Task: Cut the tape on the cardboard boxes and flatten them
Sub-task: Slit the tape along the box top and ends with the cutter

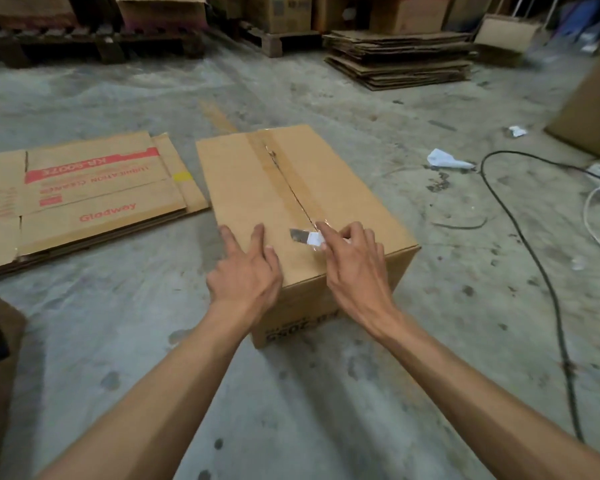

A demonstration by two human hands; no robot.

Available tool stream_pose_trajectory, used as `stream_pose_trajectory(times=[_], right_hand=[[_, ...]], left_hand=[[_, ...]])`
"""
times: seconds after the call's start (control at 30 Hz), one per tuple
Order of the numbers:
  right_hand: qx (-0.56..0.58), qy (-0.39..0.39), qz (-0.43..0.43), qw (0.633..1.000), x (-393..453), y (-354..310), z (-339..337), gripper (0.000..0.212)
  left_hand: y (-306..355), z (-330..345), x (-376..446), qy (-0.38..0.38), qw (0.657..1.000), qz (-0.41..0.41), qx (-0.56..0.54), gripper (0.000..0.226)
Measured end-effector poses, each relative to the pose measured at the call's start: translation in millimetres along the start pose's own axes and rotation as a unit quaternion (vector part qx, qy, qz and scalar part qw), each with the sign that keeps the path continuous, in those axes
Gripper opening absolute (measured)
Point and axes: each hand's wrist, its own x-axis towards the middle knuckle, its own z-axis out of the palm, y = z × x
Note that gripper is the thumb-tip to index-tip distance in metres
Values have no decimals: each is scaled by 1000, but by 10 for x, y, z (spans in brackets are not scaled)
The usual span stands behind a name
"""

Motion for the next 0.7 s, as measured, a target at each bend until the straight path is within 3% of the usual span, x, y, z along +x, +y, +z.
stream_pose_trajectory(times=[0.13, 0.27, 0.4, 0.57, 0.7], right_hand=[[61, 0, 77, 995, -343, 79, 6, 27], [112, -34, 97, 988, -468, 122, -82, 25], [79, -54, 99, 990, -518, 178, -258, 27], [13, -142, 80, 987, -600, 212, -300, 31], [16, -115, 70, 991, -594, 185, -289, 32]], left_hand=[[104, 78, 65, -7, 1000, 15, -12, 52], [24, 86, 141, 15, 999, 29, 35, 46], [-7, 173, 225, 13, 998, 53, -17, 43], [-81, 227, 221, 16, 992, 76, -103, 50], [-80, 232, 228, 19, 992, 69, -102, 53]])
